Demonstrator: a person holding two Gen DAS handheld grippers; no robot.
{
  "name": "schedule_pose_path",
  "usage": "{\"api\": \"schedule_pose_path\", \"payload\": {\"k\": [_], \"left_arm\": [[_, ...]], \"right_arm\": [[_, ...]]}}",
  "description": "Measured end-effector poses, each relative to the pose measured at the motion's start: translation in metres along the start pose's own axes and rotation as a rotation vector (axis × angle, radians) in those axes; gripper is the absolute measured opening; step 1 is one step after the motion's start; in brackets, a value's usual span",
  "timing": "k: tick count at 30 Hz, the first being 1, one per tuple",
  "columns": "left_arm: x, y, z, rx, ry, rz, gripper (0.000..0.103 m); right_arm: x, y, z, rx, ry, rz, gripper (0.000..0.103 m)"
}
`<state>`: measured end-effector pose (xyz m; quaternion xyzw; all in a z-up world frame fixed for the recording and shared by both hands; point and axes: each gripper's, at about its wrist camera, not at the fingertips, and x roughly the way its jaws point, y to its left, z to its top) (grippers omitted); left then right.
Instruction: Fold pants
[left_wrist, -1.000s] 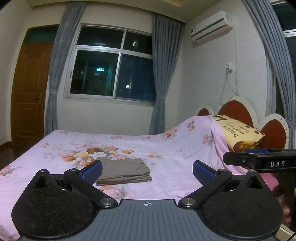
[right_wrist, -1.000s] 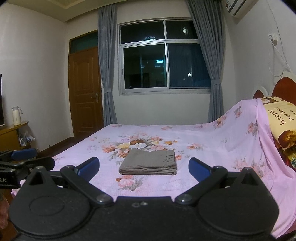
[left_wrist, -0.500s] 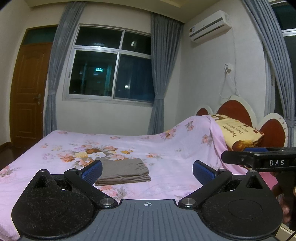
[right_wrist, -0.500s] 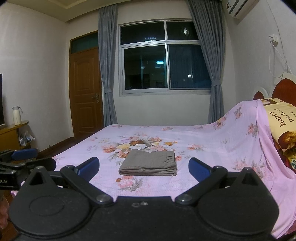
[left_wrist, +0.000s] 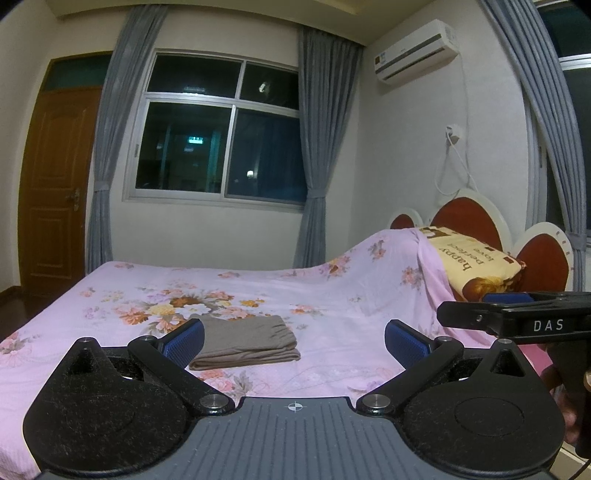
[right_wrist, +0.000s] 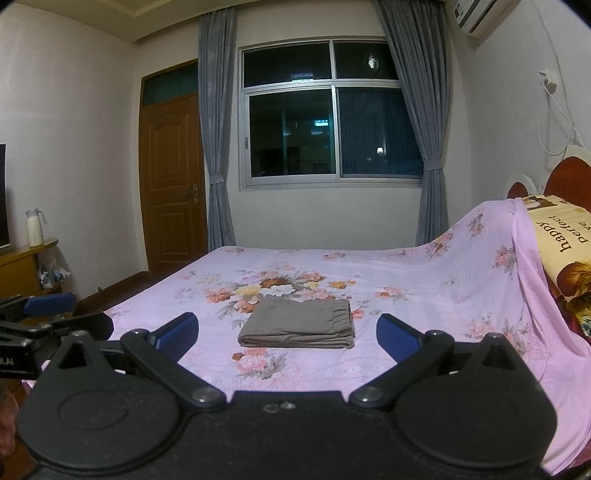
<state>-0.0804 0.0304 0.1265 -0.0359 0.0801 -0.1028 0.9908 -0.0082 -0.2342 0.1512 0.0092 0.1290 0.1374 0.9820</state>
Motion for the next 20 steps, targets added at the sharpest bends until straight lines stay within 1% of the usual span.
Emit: {"api": "schedule_pose_path", "payload": {"k": [6,10,13,17,20], "left_arm": [[-0.0008,0.0017,-0.0012,0.003,-0.003,0.0,0.103],[-0.0011,0.005,-0.002,-0.005,-0.018,0.002,0.103],[-0.002,0.0081,-0.0013,-0.003,-0.028,-0.032,0.103],[-0.0026,0.007,-0.0006,0.013,-0.047,-0.025,0.102],[-0.0018,0.0062,-0.0006,0.015,-0.039,-0.042,0.102]], "right_arm": [[0.0007,-0.0026,0.0011,-0.002,0.002,0.003,0.103],[0.0013,-0.0041,0.0013,-0.003,0.004,0.006,0.103],[0.0013,-0.0037,0.0011,-0.003,0.004,0.006,0.103],[0.0015,-0.0043,0.0011,-0.003,0.004,0.007,0.103],[0.0016,-0.0041,0.0009,-0.003,0.004,0.007,0.103]]}}
